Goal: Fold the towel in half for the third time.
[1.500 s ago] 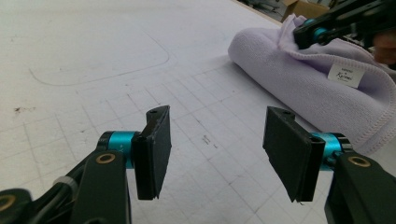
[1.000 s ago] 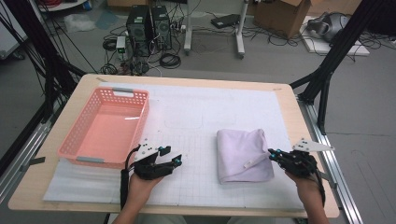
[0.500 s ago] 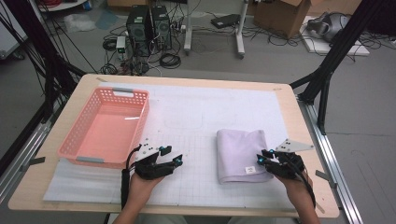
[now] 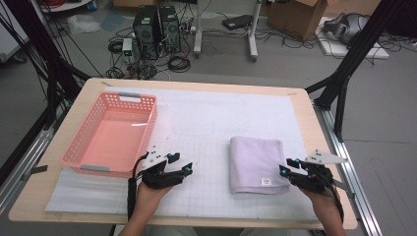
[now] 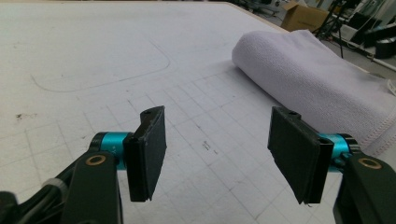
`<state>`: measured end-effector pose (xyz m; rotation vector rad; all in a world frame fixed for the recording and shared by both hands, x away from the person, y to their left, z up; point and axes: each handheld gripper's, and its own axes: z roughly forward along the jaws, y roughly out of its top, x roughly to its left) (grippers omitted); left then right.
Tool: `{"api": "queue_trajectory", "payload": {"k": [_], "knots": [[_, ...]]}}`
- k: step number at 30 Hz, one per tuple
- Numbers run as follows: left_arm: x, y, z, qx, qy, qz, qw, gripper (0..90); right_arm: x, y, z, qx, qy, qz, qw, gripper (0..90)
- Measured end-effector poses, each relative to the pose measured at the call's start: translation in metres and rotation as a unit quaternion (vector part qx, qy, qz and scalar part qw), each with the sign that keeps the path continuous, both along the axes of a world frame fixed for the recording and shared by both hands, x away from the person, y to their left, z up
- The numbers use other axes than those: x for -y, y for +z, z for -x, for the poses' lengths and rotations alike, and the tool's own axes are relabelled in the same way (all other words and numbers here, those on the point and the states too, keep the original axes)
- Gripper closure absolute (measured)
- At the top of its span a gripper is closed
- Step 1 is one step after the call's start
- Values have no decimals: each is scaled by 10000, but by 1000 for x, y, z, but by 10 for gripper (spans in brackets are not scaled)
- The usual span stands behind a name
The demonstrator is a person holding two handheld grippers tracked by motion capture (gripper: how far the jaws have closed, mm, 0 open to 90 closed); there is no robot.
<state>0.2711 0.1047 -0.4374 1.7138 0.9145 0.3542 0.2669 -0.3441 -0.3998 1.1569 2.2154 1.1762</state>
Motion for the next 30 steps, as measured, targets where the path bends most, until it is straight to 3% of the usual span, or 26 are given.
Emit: {"api": "queue_trajectory", "payload": {"k": [5,9,13,18,21,24,27,30], "knots": [[-2,0,0,-18,-4,-22,10000,374,-40,2,-41,7,297,205,9993,532],[-4,0,0,-19,29,4,10000,374,-72,-5,-70,-305,518,281,9978,516],[-5,0,0,-21,51,25,10000,374,-97,-16,-88,-625,654,317,9954,499],[-3,0,0,-26,11,6,10000,374,-115,-29,-98,-572,762,169,9953,466],[-2,0,0,-24,3,17,10000,374,-109,-24,-94,-570,864,73,9946,406],[-3,0,0,-24,24,38,10000,374,-86,-12,-84,-323,655,-111,9973,425],[-4,0,0,-6,31,41,10000,374,-65,-10,-74,-167,403,323,9985,517],[-4,1,0,3,29,61,10000,374,-44,-23,-68,-337,168,705,9968,551]]}}
